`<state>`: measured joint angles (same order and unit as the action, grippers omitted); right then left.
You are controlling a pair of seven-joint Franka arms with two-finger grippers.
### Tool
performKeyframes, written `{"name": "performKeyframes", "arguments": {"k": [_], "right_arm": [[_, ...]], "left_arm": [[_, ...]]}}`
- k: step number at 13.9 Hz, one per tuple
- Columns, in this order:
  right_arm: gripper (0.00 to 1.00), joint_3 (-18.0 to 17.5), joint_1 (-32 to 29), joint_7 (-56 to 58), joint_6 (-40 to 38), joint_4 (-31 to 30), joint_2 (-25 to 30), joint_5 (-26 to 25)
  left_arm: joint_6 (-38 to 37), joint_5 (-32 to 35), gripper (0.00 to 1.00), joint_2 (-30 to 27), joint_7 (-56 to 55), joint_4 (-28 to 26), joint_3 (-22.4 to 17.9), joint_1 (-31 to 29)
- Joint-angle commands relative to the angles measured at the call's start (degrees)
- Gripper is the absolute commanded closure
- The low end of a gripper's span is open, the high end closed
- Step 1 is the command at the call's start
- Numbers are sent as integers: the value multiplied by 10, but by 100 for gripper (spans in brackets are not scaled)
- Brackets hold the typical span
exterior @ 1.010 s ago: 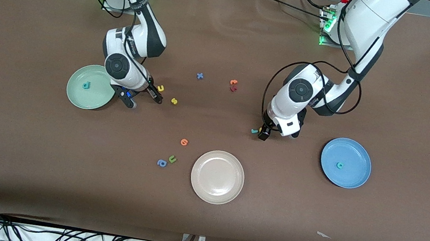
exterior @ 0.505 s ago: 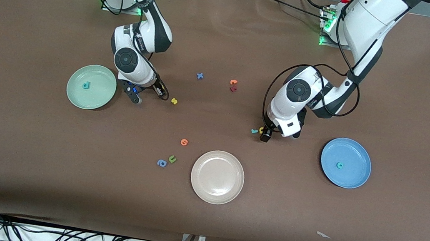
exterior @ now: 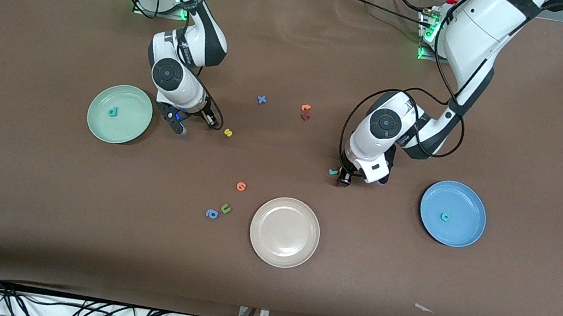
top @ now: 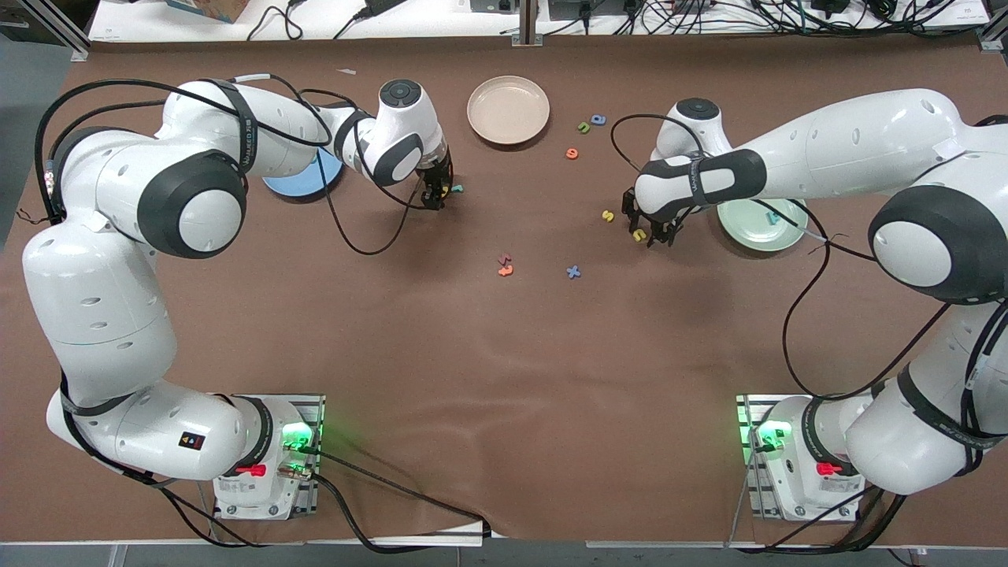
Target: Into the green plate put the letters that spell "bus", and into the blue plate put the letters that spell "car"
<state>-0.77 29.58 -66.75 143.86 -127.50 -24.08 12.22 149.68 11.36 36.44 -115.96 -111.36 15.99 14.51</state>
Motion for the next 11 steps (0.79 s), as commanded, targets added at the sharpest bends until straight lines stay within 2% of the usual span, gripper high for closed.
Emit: {"name": "performKeyframes", "arguments": {"k": [1,3,4,8,9,11], "right_arm": [[58,-1,8,-9,15,-17,6,7],[68,-1,9,-9,15,-18,6,7],[77,-1,9,-9,14,-17,6,7],[80,3,8,10,-10,-8,19,5],[80,8,7,27,-31,-6,31,5],[80,54,7,101,-76,-3,59,4]], "left_arm": [[1,35,50,7,-21,11,-9,5],[1,35,68,7,-21,10,-9,5],[1,35,75,7,-21,10,-9,5],[-15,66,83,0,-9,12,-10,2],[-45,84,83,-5,3,28,-10,1],[-144,89,83,-1,90,75,-10,-4]]}}
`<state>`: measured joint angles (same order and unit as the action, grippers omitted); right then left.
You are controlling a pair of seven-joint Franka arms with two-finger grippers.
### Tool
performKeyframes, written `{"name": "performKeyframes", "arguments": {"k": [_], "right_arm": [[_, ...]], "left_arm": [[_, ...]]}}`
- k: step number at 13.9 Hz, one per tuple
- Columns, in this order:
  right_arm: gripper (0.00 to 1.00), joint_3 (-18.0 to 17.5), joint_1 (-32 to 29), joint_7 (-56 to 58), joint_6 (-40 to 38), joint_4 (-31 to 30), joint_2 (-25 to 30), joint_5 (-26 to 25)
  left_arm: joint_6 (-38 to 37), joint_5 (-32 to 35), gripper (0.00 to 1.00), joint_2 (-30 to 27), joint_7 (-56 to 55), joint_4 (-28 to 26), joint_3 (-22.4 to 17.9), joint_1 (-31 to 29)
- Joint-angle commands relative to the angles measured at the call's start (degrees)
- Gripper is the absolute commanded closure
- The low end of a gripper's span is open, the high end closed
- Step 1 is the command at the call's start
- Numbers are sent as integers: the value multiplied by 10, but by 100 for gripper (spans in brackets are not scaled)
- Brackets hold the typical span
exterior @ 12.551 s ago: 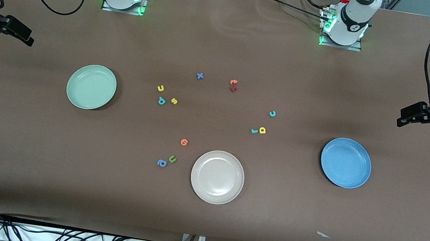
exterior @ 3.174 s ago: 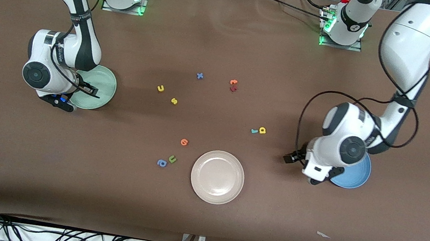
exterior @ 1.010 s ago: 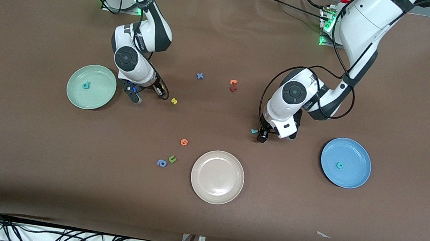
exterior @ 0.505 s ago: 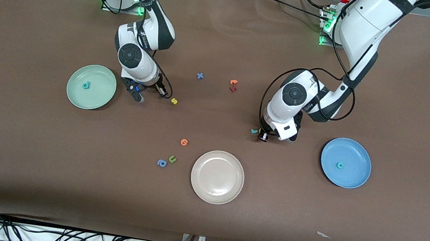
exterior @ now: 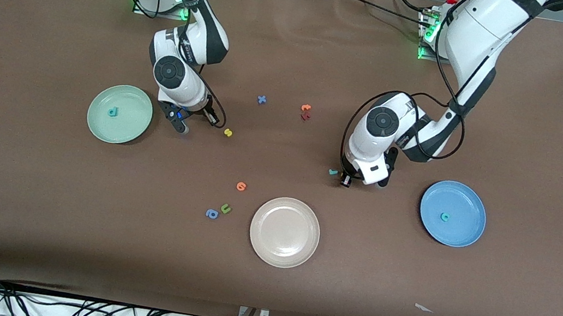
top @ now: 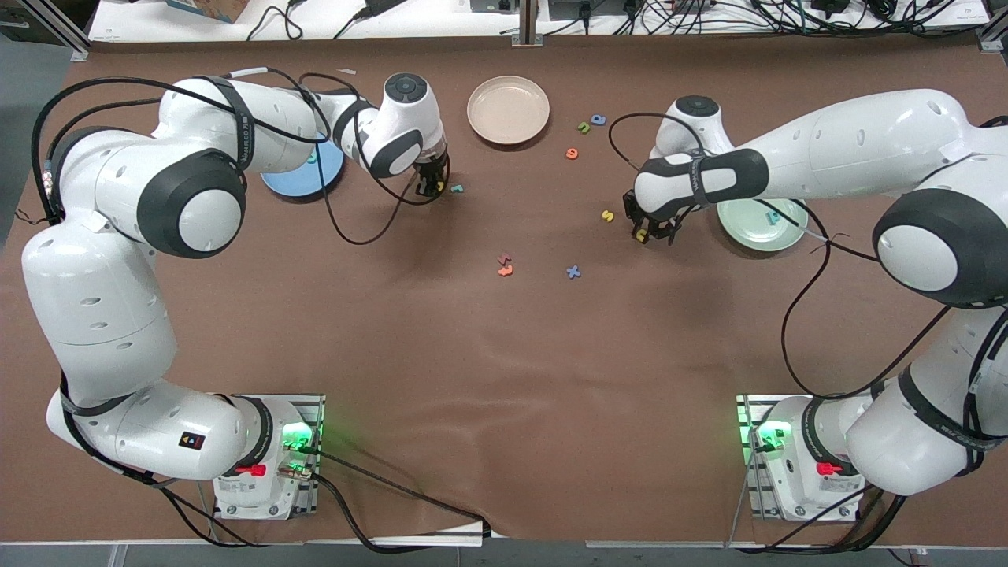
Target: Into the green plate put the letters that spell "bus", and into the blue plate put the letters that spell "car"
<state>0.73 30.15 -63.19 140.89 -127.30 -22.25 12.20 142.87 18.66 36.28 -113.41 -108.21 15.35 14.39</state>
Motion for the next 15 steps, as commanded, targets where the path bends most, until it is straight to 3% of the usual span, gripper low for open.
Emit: {"name": "performKeyframes", "arguments": {"k": [1,4,7,8,10,12,13,14,15], "right_arm": [[80,68,2,114,-77,-5,57,5],[79,151,1,249,-157,0,84,6],[78,239,-7,419,-171,-2,69,10],[65,247,-19,456,-171,-2,59,19],[0,247,-33,477,-172,-1,49,51],[0,237,-27,460,-174,0,55,51],[0,225,-25,433,-177,3,58,51],[0,204,-22,396,-179,14,59,51],[0,178,-20,352,-184,23,60,51]], "left_arm": [[-105,15,83,-1,114,56,-4,-7],[-165,12,86,-6,306,79,2,-63],[-201,10,87,-10,520,96,2,-128],[-217,9,87,-10,588,110,2,-144],[-253,1,87,-9,718,137,1,-173],[-260,7,86,-3,850,144,-1,-200],[-260,7,81,5,933,144,-3,-212],[-259,8,63,12,995,144,-3,-227],[-258,6,36,18,1029,144,-3,-236]]}}
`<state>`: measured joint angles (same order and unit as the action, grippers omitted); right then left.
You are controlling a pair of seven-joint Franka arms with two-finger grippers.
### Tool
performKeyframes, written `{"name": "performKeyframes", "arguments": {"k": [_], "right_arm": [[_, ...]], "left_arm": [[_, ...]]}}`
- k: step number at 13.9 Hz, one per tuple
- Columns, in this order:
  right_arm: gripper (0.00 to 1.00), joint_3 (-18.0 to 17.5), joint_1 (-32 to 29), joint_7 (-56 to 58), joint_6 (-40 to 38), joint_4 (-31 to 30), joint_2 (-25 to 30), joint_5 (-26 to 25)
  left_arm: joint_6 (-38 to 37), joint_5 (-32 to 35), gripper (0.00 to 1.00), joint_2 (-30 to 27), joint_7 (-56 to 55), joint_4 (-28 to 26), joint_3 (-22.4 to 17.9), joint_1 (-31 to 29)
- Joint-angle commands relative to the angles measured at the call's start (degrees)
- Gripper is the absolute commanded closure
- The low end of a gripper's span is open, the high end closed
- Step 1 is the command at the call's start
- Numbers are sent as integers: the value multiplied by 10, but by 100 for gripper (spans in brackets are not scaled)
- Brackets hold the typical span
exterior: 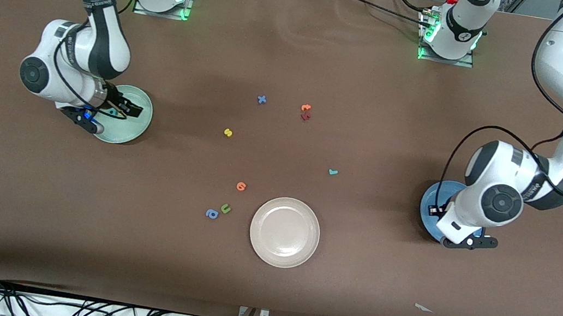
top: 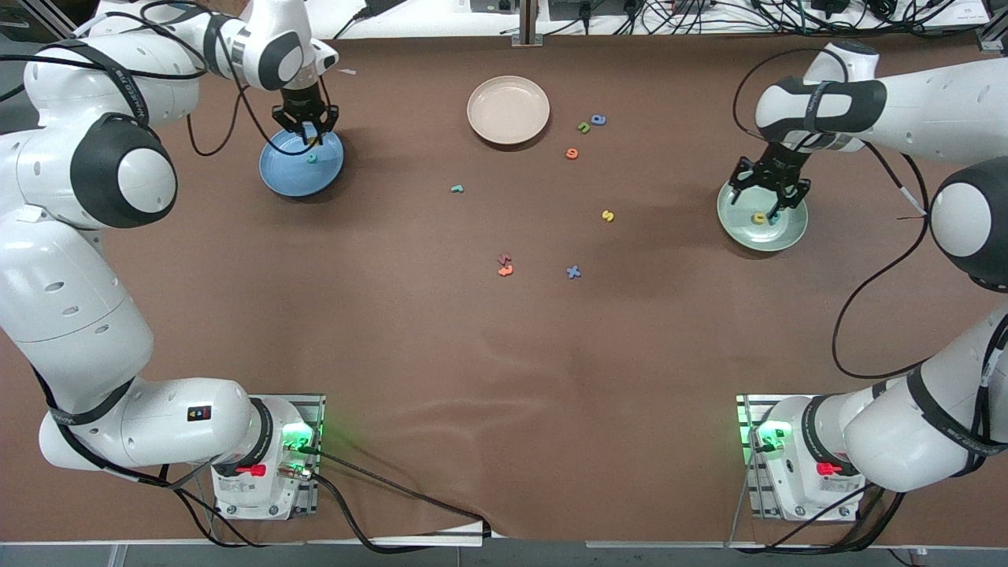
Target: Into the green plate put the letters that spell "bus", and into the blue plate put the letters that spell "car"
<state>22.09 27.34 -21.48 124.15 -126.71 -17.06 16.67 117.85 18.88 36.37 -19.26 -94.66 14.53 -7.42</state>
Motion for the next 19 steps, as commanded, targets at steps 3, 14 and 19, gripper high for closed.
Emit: {"name": "performKeyframes", "arguments": {"k": [3,14,19], "right_arm": [[1,-104,19,-205,11,44,1,6],[36,-127,175,-243,247,45,-102,7],[39,-127,182,-259,283,46,-111,7]], "left_arm": [[-9,-22,0,13,62,9,11,-13],[163,-141,0,27,-293,-57,28,183],[204,-137,2,47,-336,-62,27,233]]}}
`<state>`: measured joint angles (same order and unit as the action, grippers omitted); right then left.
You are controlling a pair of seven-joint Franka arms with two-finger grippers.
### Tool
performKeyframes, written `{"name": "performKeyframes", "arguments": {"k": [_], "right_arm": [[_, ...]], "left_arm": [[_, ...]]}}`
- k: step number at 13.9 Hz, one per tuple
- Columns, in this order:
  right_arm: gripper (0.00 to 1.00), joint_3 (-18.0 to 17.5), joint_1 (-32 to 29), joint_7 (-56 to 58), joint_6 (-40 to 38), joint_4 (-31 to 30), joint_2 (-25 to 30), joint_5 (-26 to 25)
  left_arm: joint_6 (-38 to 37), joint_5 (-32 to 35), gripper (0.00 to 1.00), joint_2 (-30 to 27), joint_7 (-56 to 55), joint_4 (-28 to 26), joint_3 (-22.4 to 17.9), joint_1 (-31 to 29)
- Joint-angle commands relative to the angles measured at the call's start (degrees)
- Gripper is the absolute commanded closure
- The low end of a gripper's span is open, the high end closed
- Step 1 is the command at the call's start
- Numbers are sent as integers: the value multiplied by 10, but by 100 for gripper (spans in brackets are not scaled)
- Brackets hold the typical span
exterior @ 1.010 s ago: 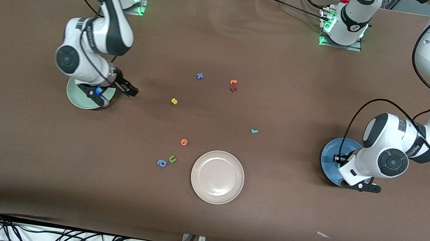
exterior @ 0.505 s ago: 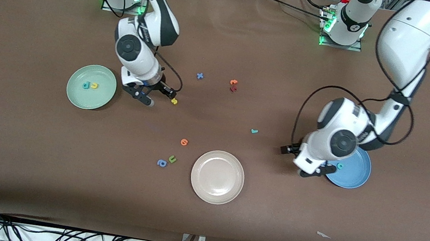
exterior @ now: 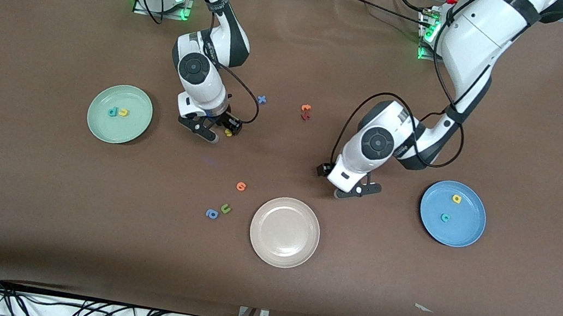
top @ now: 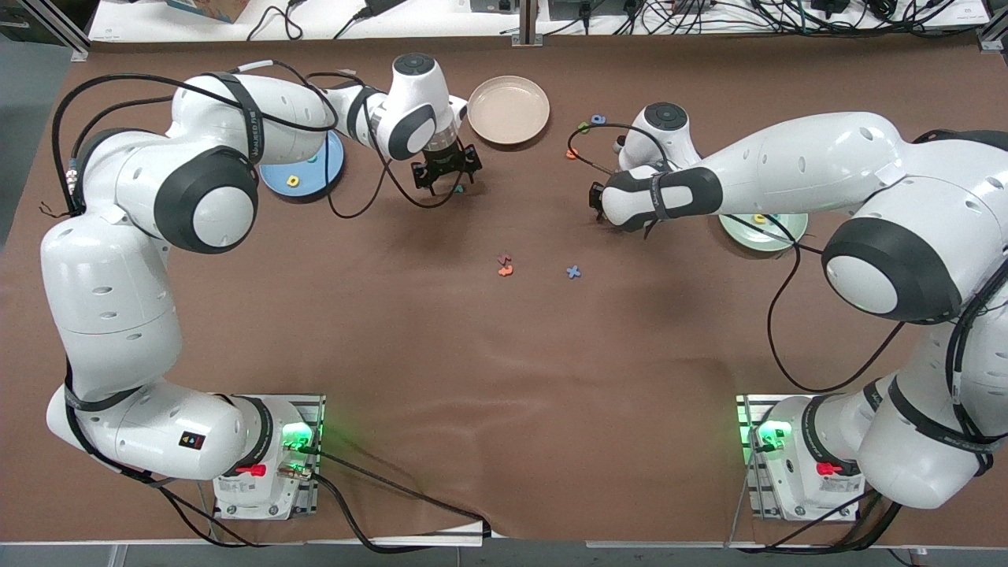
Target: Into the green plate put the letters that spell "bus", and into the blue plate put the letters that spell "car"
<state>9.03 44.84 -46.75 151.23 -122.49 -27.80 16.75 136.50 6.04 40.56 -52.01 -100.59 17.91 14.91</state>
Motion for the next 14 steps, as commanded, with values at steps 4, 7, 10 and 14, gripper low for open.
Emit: {"name": "performKeyframes", "arguments": {"k": [4,7,10,14], "right_arm": [[42,4,7,-5,25,4,-11,7],[46,4,8,-4,40,4,-18,7],[64,4,8,-1,46,4,-23,7],[78,6,9,9,42,4,-16,5]], "left_arm": [[19,-6,20,6,-9,-6,-8,11],[19,-5,40,6,-10,-8,-8,10],[19,-5,53,6,-9,-5,-9,11],[19,-5,63,6,-8,-5,-9,11]]}}
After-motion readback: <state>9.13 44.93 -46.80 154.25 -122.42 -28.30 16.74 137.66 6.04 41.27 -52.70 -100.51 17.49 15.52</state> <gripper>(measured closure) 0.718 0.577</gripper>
